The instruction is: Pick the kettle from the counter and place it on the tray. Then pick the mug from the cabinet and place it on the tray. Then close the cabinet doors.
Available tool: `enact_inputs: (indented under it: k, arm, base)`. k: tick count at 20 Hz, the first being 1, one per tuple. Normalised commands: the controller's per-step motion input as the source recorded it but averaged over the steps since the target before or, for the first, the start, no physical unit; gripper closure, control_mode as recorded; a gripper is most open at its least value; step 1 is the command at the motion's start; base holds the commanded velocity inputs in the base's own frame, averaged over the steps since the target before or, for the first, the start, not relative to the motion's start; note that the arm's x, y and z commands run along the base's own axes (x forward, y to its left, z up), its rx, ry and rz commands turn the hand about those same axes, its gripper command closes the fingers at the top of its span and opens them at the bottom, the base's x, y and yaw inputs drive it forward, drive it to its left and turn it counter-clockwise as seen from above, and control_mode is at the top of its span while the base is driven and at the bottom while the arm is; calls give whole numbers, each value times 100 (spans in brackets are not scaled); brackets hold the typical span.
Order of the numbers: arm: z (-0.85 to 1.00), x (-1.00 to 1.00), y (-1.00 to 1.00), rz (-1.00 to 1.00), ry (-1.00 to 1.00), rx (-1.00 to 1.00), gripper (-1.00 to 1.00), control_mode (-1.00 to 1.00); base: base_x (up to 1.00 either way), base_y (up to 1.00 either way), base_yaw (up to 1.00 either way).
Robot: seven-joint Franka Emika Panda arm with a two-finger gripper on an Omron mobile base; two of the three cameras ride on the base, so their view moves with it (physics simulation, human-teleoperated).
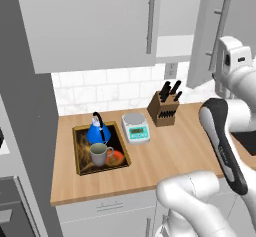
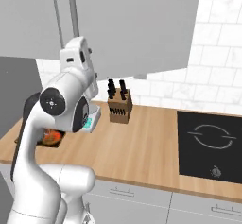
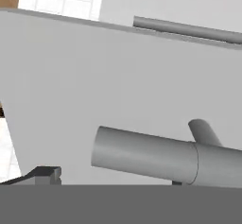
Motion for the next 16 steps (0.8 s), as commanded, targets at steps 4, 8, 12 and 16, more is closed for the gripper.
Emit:
enact_inputs:
  k: [4,8,12,16]
  arm:
    - [1,93,-1,10,3,12,-100,-100]
    - [0,87,-7,0,11,4,-100,-100]
    - [1,67,-2,0,8,0,-100,-100]
    - [0,67,-2,0,7,0,-100,-100]
  base:
    - [0,0,0]
    - [0,0,0]
    - [0,0,0]
    - [0,0,0]
